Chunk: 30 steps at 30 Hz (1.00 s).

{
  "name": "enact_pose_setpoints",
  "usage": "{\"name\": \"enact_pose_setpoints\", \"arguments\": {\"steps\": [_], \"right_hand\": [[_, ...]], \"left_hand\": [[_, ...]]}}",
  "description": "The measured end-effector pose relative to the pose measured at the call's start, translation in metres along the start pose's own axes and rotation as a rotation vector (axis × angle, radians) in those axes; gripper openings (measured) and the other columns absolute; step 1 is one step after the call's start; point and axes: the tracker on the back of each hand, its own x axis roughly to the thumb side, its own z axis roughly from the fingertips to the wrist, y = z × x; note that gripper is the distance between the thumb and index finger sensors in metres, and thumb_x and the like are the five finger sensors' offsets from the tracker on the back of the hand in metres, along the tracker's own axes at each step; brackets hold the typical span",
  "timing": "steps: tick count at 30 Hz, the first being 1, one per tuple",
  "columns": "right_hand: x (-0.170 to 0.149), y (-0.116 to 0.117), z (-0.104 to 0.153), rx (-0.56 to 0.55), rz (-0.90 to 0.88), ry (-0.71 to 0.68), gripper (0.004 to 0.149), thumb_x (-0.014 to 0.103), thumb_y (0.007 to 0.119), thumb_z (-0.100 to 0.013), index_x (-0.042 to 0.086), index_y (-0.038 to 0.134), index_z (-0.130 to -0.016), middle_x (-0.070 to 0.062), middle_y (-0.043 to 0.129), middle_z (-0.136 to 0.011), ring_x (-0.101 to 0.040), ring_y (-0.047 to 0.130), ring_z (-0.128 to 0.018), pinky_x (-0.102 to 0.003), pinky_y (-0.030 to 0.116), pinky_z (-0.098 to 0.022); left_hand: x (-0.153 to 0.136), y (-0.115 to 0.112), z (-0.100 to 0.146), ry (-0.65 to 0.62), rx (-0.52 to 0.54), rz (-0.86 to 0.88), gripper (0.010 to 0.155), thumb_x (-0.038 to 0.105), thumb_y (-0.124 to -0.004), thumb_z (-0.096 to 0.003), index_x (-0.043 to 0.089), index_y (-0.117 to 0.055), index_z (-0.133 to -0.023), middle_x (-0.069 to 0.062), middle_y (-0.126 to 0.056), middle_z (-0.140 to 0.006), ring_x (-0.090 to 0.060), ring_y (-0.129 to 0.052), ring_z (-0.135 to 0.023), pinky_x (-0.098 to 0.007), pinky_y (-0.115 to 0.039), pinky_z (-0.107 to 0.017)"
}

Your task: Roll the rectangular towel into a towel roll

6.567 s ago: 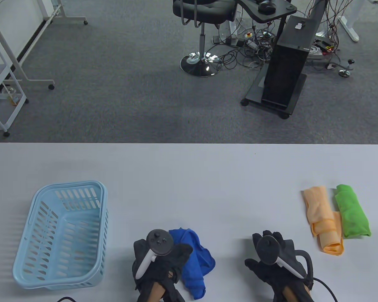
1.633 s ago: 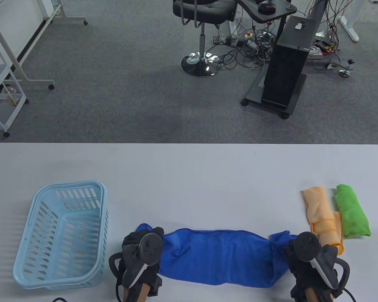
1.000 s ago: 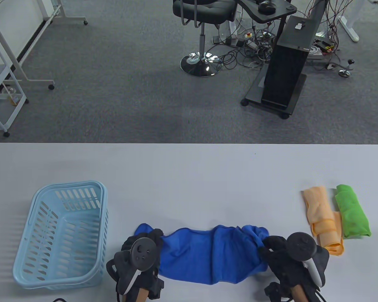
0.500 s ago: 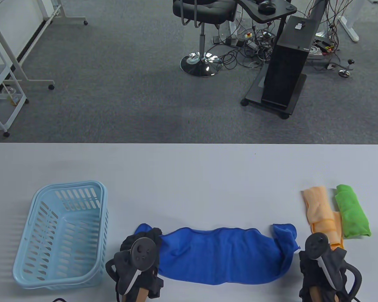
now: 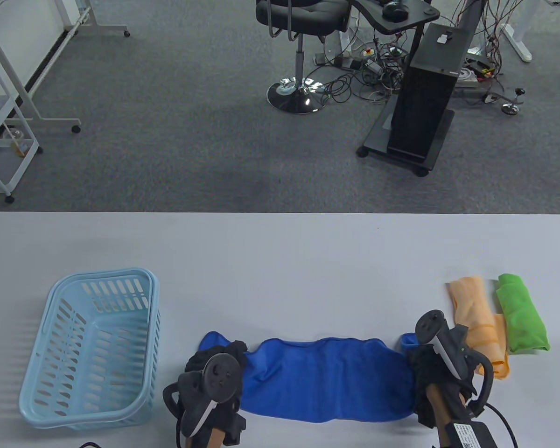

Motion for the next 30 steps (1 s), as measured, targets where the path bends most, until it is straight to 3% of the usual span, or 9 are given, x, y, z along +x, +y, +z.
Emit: {"name": "enact_pose_setpoints", "arguments": {"steps": [1,5,9,10,15,19,23,26,30], "right_hand": [[0.0,-0.003,0.0,-0.013,-0.068,-0.016,0.05,0.034,0.084,-0.027,0.021,0.093,-0.074,-0.007,0.095,-0.07,-0.029,0.099,-0.064,-0.065,0.053,-0.065],[-0.015,-0.031,0.001,0.244,-0.431,-0.114,0.051,0.039,0.079,-0.032,0.025,0.086,-0.08,-0.003,0.09,-0.077,-0.026,0.095,-0.072,-0.064,0.053,-0.066],[-0.052,-0.05,0.006,0.221,-0.696,-0.021,0.053,0.039,0.079,-0.031,0.021,0.086,-0.08,-0.007,0.089,-0.077,-0.03,0.093,-0.072,-0.063,0.055,-0.065],[-0.06,-0.05,0.006,0.211,-0.656,0.016,0.053,0.038,0.08,-0.031,0.018,0.088,-0.08,-0.01,0.09,-0.076,-0.032,0.093,-0.071,-0.064,0.055,-0.065],[-0.1,-0.044,0.005,0.183,0.02,0.153,0.073,0.049,0.079,-0.029,0.016,0.074,-0.093,-0.012,0.076,-0.089,-0.034,0.083,-0.082,-0.063,0.053,-0.066],[-0.092,-0.059,0.005,0.076,-0.02,0.136,0.07,0.045,0.081,-0.028,0.014,0.077,-0.092,-0.015,0.076,-0.089,-0.037,0.082,-0.081,-0.065,0.052,-0.066],[-0.054,-0.066,-0.002,0.036,0.021,-0.022,0.057,0.037,0.081,-0.03,0.02,0.083,-0.085,-0.009,0.079,-0.088,-0.032,0.085,-0.081,-0.061,0.055,-0.067],[-0.02,-0.053,-0.009,0.028,0.071,-0.225,0.049,0.027,0.081,-0.031,0.024,0.088,-0.08,-0.004,0.082,-0.086,-0.028,0.088,-0.08,-0.057,0.058,-0.067],[0.01,-0.025,-0.017,0.03,0.279,-0.342,0.049,0.023,0.081,-0.03,0.028,0.087,-0.079,-0.001,0.079,-0.088,-0.025,0.086,-0.083,-0.055,0.059,-0.068]], "left_hand": [[0.0,0.001,0.0,0.001,0.0,0.004,0.043,0.039,-0.081,-0.039,0.031,-0.096,-0.078,-0.003,-0.104,-0.058,-0.031,-0.097,-0.073,-0.059,-0.072,-0.06],[-0.004,0.003,-0.001,0.019,0.012,0.032,0.042,0.039,-0.081,-0.0391,0.031,-0.096,-0.078,-0.003,-0.104,-0.058,-0.032,-0.097,-0.073,-0.06,-0.071,-0.06],[-0.003,0.003,-0.001,0.013,0.003,0.03,0.043,0.039,-0.081,-0.0392,0.031,-0.096,-0.078,-0.003,-0.104,-0.058,-0.032,-0.097,-0.073,-0.06,-0.071,-0.06],[-0.002,0.002,-0.002,0.012,0.005,0.031,0.043,0.039,-0.081,-0.0391,0.031,-0.096,-0.078,-0.003,-0.104,-0.058,-0.032,-0.097,-0.073,-0.06,-0.071,-0.06],[-0.001,0.0,-0.001,0.006,-0.019,0.026,0.043,0.039,-0.08,-0.0392,0.031,-0.095,-0.078,-0.003,-0.104,-0.058,-0.032,-0.097,-0.073,-0.06,-0.072,-0.06],[-0.001,-0.001,-0.002,0.006,-0.015,0.022,0.043,0.039,-0.08,-0.0393,0.031,-0.095,-0.078,-0.003,-0.104,-0.058,-0.032,-0.097,-0.073,-0.06,-0.072,-0.06],[-0.002,0.0,-0.001,0.008,-0.022,0.016,0.043,0.039,-0.08,-0.0392,0.031,-0.095,-0.079,-0.003,-0.103,-0.058,-0.032,-0.097,-0.073,-0.06,-0.071,-0.06],[-0.002,0.0,-0.001,0.011,-0.023,0.018,0.043,0.039,-0.081,-0.0392,0.031,-0.095,-0.078,-0.003,-0.103,-0.058,-0.032,-0.097,-0.073,-0.06,-0.071,-0.06],[-0.002,-0.001,-0.001,0.012,-0.032,0.01,0.043,0.039,-0.08,-0.0392,0.031,-0.095,-0.079,-0.003,-0.103,-0.058,-0.032,-0.097,-0.073,-0.06,-0.071,-0.06]]}}
